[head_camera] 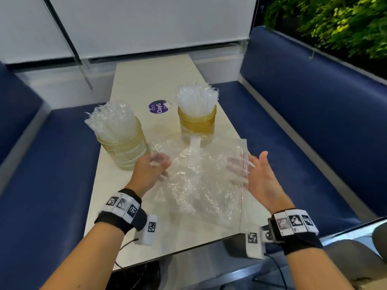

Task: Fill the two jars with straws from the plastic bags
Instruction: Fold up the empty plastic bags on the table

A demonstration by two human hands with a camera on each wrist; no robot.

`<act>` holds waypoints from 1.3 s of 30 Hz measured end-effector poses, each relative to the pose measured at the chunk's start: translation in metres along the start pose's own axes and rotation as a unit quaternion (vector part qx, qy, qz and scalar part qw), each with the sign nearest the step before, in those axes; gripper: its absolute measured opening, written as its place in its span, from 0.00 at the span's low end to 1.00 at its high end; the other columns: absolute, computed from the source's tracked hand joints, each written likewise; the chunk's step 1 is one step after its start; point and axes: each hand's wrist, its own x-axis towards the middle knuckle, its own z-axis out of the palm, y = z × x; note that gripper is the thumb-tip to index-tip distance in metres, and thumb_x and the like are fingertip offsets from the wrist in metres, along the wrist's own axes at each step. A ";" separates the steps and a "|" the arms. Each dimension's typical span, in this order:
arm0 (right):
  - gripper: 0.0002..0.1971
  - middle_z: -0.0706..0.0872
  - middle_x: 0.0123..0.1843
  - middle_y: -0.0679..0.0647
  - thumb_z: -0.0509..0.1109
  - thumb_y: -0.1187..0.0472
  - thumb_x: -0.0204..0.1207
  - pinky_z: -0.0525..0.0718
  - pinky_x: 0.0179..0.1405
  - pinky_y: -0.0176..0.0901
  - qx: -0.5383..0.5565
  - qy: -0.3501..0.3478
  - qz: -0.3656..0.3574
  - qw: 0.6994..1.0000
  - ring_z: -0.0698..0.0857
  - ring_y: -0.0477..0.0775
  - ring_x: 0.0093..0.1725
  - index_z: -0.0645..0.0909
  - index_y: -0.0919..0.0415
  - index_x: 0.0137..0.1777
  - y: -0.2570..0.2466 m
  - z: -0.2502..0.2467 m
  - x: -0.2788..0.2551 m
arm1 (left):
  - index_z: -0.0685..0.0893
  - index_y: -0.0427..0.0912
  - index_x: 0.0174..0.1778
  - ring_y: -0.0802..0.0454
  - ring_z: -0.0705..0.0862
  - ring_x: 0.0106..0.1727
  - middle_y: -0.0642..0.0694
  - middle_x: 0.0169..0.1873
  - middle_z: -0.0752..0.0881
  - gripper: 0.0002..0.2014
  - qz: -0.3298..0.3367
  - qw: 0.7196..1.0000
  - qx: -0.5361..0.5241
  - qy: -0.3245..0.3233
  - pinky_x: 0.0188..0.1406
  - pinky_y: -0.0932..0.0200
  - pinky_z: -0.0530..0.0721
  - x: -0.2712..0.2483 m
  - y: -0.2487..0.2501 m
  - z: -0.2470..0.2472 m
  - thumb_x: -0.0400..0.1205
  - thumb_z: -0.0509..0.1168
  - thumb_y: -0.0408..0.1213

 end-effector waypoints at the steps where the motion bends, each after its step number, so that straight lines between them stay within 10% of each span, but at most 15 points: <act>1: 0.57 0.82 0.74 0.55 0.76 0.21 0.54 0.82 0.67 0.67 -0.042 0.003 -0.006 0.999 0.84 0.61 0.70 0.68 0.49 0.81 -0.001 -0.004 0.001 | 0.86 0.37 0.58 0.50 0.91 0.35 0.44 0.56 0.88 0.10 0.021 1.000 -0.009 0.004 0.35 0.57 0.90 0.000 0.008 -0.004 0.83 0.72 0.36; 6: 0.61 0.80 0.75 0.57 0.91 0.56 0.58 0.83 0.65 0.70 -0.066 -0.021 0.056 0.996 0.85 0.64 0.68 0.55 0.41 0.85 0.015 0.000 0.022 | 0.84 0.44 0.54 0.57 0.87 0.38 0.50 0.51 0.86 0.07 0.095 0.984 -0.129 -0.071 0.40 0.62 0.87 -0.012 0.048 -0.015 0.82 0.70 0.31; 10: 0.41 0.89 0.65 0.62 0.90 0.53 0.58 0.87 0.58 0.64 0.084 -0.137 0.153 0.975 0.90 0.64 0.57 0.82 0.55 0.73 0.023 0.003 0.020 | 0.81 0.42 0.56 0.59 0.86 0.45 0.47 0.58 0.88 0.12 0.057 0.957 -0.254 -0.127 0.45 0.68 0.87 -0.022 0.059 -0.029 0.78 0.66 0.28; 13: 0.32 0.85 0.70 0.66 0.83 0.54 0.68 0.88 0.49 0.50 0.087 -0.216 0.127 0.964 0.90 0.60 0.56 0.82 0.59 0.72 0.025 0.010 0.019 | 0.78 0.40 0.64 0.56 0.86 0.53 0.45 0.73 0.84 0.17 0.028 0.936 -0.304 -0.175 0.55 0.65 0.87 -0.026 0.057 -0.042 0.82 0.60 0.19; 17: 0.32 0.89 0.54 0.64 0.91 0.53 0.53 0.88 0.55 0.49 -0.005 -0.151 0.101 0.983 0.90 0.57 0.50 0.91 0.64 0.58 0.026 0.018 0.032 | 0.70 0.45 0.78 0.53 0.89 0.48 0.42 0.68 0.87 0.31 0.025 0.944 -0.291 -0.152 0.47 0.63 0.89 -0.033 0.052 -0.057 0.80 0.62 0.17; 22: 0.11 0.89 0.56 0.60 0.68 0.56 0.82 0.88 0.46 0.60 -0.110 -0.113 0.028 0.987 0.91 0.65 0.50 0.79 0.59 0.60 0.006 0.044 0.034 | 0.85 0.46 0.59 0.50 0.86 0.37 0.47 0.43 0.92 0.18 0.025 0.993 -0.119 0.004 0.37 0.64 0.88 -0.038 0.044 -0.074 0.81 0.69 0.20; 27: 0.18 0.89 0.63 0.62 0.61 0.65 0.88 0.88 0.53 0.63 -0.176 -0.180 -0.059 0.966 0.89 0.68 0.57 0.74 0.50 0.75 -0.014 0.053 0.036 | 0.75 0.48 0.72 0.32 0.93 0.43 0.49 0.59 0.92 0.16 -0.032 0.989 -0.114 -0.088 0.36 0.48 0.93 -0.045 0.037 -0.089 0.89 0.62 0.30; 31: 0.09 0.92 0.57 0.53 0.72 0.68 0.77 0.88 0.54 0.43 -0.187 -0.188 -0.058 0.962 0.90 0.56 0.55 0.92 0.56 0.46 -0.020 0.050 0.035 | 0.88 0.42 0.55 0.45 0.91 0.41 0.47 0.43 0.92 0.14 -0.004 0.987 -0.155 -0.049 0.31 0.61 0.88 -0.050 0.034 -0.099 0.78 0.70 0.22; 35: 0.32 0.87 0.61 0.57 0.49 0.89 0.61 0.80 0.67 0.54 -0.269 -0.186 -0.080 0.941 0.85 0.60 0.63 0.88 0.59 0.23 -0.019 0.050 0.036 | 0.85 0.31 0.60 0.40 0.89 0.49 0.33 0.55 0.89 0.19 -0.027 0.978 -0.193 -0.069 0.39 0.54 0.91 -0.051 0.030 -0.115 0.72 0.68 0.20; 39: 0.33 0.89 0.57 0.56 0.52 0.91 0.58 0.78 0.73 0.57 -0.422 -0.153 -0.143 0.882 0.86 0.43 0.59 0.85 0.53 0.18 -0.035 0.049 0.031 | 0.85 0.38 0.57 0.40 0.90 0.48 0.35 0.61 0.89 0.20 0.001 0.994 -0.111 0.002 0.44 0.45 0.92 -0.048 0.040 -0.128 0.83 0.50 0.20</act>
